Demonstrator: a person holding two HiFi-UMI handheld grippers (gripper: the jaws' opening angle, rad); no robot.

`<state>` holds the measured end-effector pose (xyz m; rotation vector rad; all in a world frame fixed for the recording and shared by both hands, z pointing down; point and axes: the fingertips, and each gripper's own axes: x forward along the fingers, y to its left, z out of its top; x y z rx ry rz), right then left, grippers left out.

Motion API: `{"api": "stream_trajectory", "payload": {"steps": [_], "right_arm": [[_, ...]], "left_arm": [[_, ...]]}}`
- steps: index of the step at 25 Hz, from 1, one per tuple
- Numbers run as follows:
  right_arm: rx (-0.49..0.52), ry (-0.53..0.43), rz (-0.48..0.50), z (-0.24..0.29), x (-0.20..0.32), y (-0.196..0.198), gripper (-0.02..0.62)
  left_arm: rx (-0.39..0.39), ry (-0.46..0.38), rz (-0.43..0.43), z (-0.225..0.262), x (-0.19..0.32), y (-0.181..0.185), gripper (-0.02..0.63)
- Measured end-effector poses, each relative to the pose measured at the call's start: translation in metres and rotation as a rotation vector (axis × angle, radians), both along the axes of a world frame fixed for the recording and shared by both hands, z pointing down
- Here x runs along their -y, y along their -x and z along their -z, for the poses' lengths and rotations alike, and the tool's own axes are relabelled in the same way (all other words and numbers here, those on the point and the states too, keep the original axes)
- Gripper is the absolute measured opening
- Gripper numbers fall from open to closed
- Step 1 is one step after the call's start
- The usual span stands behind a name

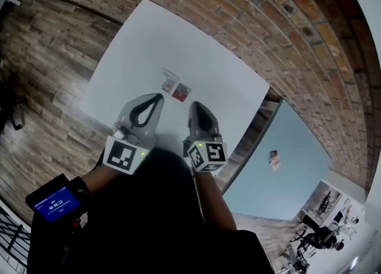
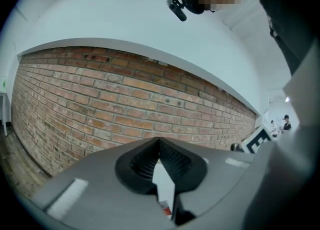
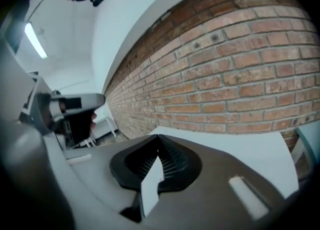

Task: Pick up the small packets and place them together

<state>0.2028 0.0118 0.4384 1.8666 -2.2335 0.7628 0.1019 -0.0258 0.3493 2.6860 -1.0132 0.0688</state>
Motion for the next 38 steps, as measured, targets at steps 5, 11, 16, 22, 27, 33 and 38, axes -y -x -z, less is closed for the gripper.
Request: {"api": "stream_trajectory", "payload": {"steps": [5,11,16,22,27,33,38], "right_arm": [[-0.064,-0.173,-0.04,0.073,0.004,0.002,0.002],[-0.105,-0.304,-0.103,0.125,0.008,-0.011,0.002],[-0.206,-0.32,-0.096,0.133,0.002,-0.007,0.002],[-0.266,-0.318,-0.113,0.129,-0.003,-0.007,0.0],[-0.277,-0.323,-0.111,0.129,-0.004,-0.009,0.0],[-0.262,-0.304,-0.11,0.122,-0.005,-0.014,0.0],[-0.244,-0.298,-0.117,0.122,0.0,-0.017,0.0]], "left_arm": [[-0.03,-0.041,-0.035,0.012,0.009,-0.005,0.0],[-0.06,-0.068,-0.092,0.024,0.004,-0.015,0.0],[-0.058,-0.087,-0.099,0.029,0.007,-0.017,0.0],[-0.06,-0.093,-0.093,0.033,0.009,-0.015,0.0],[-0.038,-0.094,-0.06,0.03,0.018,-0.004,0.0],[-0.023,-0.099,-0.043,0.023,0.022,0.0,0.0],[-0.033,-0.091,-0.03,0.026,0.024,-0.001,0.0]]}}
